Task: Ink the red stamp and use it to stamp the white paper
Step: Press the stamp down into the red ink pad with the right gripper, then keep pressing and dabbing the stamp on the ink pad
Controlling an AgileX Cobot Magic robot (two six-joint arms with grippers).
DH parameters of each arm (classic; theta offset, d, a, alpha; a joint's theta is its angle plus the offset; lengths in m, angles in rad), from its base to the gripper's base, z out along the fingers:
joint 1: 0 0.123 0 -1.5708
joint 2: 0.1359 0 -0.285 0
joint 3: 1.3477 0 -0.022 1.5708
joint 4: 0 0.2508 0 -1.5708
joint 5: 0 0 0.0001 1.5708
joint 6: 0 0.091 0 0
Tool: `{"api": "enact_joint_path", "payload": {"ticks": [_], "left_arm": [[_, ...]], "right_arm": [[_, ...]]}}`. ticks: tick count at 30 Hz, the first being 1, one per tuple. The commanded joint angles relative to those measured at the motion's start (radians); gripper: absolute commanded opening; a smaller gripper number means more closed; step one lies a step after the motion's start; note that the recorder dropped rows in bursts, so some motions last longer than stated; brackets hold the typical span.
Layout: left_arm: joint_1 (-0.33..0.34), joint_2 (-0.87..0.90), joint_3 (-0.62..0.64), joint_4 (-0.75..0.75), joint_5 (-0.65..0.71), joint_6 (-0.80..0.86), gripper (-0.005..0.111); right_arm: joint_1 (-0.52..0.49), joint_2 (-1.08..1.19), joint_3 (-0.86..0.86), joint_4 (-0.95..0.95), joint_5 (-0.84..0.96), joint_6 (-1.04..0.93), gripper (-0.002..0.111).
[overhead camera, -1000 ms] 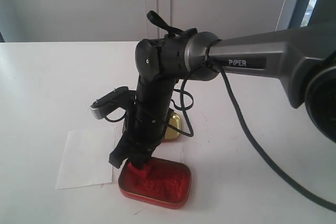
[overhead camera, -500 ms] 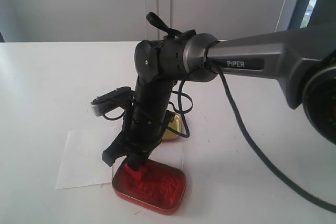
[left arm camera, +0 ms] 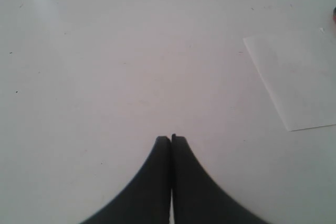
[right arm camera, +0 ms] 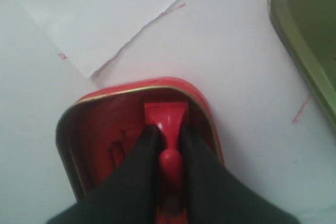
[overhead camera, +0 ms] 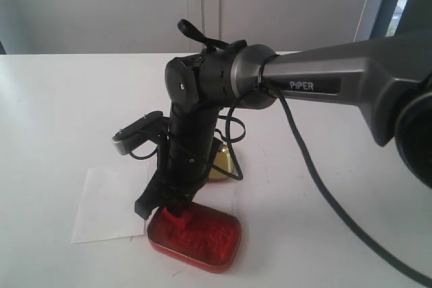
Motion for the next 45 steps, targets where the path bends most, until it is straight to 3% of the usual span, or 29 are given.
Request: {"api": "enact_joint_path", "payload": {"ticks": [1,45], "left_arm": [[0.002,-0.005,0.008,-0.002,0.008,-0.004,0.000],[0.002,-0.005,0.008,-0.002,0.008,-0.004,0.000]], "right_arm": [[-0.007,0.018,0.028,-0.147,-0.019,0.000,0.000],[-0.007,0.001,-0.030,-0.167,0.078,0.015,0.000]]}}
